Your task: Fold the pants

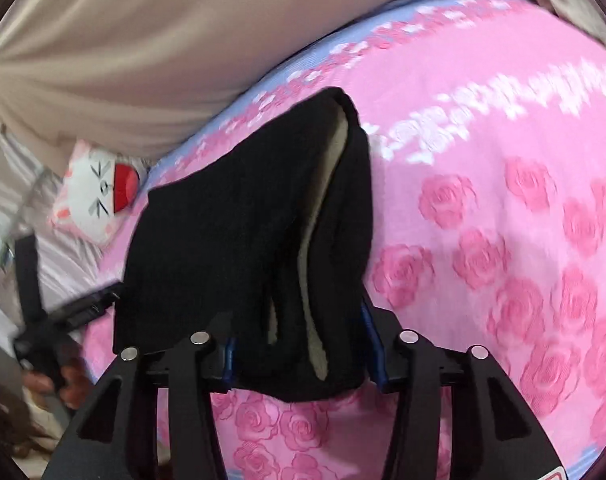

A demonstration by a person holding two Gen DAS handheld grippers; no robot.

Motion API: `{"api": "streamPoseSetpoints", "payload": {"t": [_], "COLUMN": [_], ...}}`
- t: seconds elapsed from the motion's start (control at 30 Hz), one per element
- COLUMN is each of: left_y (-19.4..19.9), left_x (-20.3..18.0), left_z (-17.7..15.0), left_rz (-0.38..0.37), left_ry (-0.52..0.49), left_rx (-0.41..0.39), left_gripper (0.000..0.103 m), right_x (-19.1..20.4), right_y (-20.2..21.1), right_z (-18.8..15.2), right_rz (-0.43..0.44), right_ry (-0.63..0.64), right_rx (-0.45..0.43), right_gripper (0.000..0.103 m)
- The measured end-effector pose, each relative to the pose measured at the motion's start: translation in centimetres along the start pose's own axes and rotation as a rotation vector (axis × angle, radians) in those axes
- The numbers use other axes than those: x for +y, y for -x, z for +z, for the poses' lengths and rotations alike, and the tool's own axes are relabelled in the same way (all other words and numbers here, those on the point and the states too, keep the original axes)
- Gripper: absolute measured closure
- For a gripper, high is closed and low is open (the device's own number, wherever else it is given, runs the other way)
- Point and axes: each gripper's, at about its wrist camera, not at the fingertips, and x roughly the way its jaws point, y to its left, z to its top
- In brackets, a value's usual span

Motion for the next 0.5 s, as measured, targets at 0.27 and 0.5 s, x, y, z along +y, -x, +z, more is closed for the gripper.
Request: {"api": "streamPoseSetpoints", "payload": {"t": [0.27, 0.5], "left_y": [-0.2, -0.5], "left_x": [-0.5, -0.5], "left_z": [-0.1, -0.1], "left_rz": [0.020, 0.019], "left_ry": [-0.021, -0.003], "left_rx": [-0.033, -0.034], "left_gripper": [0.026, 0.018], "right_x": [0.4, 0.9], "right_y": [-0.2, -0.7], "right_z": [-0.2, -0.3], "right_rz": [-0.038, -0.044], "right_ry": [-0.032, -0.017], "right_rx": [-0.009, -0.008], "right_gripper": [0.041, 0.025]}}
